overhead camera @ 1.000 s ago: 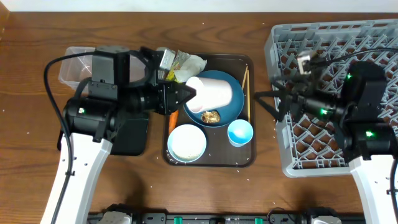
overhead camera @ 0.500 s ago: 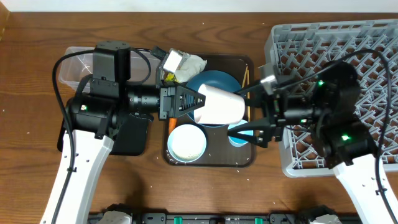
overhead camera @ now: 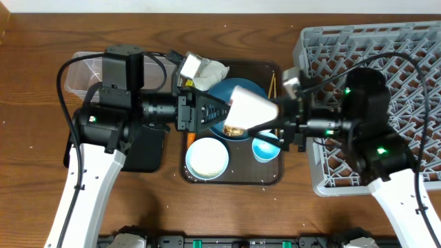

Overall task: Sort waste into correct bins and load items into the dishwasher rack
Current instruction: 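Lift the pink cup and hand it to the right gripper, then carry the pink cup with the right gripper into the rack, then grasp the light-blue cup with the left gripper and lift it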

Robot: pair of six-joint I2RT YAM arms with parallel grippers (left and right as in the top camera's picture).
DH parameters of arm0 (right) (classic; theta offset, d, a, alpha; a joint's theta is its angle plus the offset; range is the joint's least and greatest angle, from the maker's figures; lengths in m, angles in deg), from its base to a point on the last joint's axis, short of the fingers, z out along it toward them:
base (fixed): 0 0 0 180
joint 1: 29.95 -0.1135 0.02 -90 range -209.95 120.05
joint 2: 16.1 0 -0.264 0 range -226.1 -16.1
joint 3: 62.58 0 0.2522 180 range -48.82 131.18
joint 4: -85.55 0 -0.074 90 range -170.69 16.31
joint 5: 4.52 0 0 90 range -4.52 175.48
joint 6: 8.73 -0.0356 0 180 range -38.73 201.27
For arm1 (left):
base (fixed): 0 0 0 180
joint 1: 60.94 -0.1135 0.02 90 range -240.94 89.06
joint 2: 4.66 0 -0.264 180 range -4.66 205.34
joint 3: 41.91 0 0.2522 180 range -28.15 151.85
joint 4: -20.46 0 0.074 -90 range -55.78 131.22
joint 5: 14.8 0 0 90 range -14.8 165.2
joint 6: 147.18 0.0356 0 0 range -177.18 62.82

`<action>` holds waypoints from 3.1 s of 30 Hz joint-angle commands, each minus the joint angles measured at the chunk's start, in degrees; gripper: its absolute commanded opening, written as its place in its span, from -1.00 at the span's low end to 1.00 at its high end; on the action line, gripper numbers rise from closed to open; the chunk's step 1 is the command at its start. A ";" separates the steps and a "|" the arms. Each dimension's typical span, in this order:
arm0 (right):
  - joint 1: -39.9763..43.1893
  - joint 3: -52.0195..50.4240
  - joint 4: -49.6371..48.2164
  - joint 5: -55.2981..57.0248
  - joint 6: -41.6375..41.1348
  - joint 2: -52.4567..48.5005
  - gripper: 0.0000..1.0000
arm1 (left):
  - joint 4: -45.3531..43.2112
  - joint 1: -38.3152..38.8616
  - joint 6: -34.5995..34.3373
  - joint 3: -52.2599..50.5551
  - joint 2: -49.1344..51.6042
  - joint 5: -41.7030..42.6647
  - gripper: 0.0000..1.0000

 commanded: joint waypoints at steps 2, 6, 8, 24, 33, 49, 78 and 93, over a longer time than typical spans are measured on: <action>7.48 0.70 6.78 16.11 0.04 2.67 -0.03 | -0.09 -1.51 0.92 0.63 0.17 -0.57 0.44; 16.31 0.74 18.80 36.02 -1.01 4.33 -0.02 | -0.04 -2.73 0.90 0.63 0.17 -0.57 0.46; 21.05 0.76 23.69 45.72 -2.75 4.63 -0.03 | -0.07 -2.73 0.92 0.63 0.17 -0.57 0.46; 52.24 0.76 33.20 58.88 -14.78 -2.49 -0.13 | 0.83 -2.71 0.94 0.63 0.17 -0.59 0.47; 52.57 0.76 36.68 58.12 -14.71 -10.40 -0.08 | 1.03 -2.71 0.96 0.61 0.17 -0.59 0.47; 52.39 4.61 38.86 45.31 -13.97 -13.14 0.67 | 7.78 2.56 3.72 0.61 0.20 -20.26 0.48; 45.35 5.79 34.88 29.57 -10.40 -6.01 0.72 | -1.31 32.39 0.48 -0.39 32.06 -61.68 -0.07; 45.22 5.79 35.30 29.53 -7.76 -6.01 0.75 | 4.46 29.68 0.50 2.29 25.24 -56.48 -0.88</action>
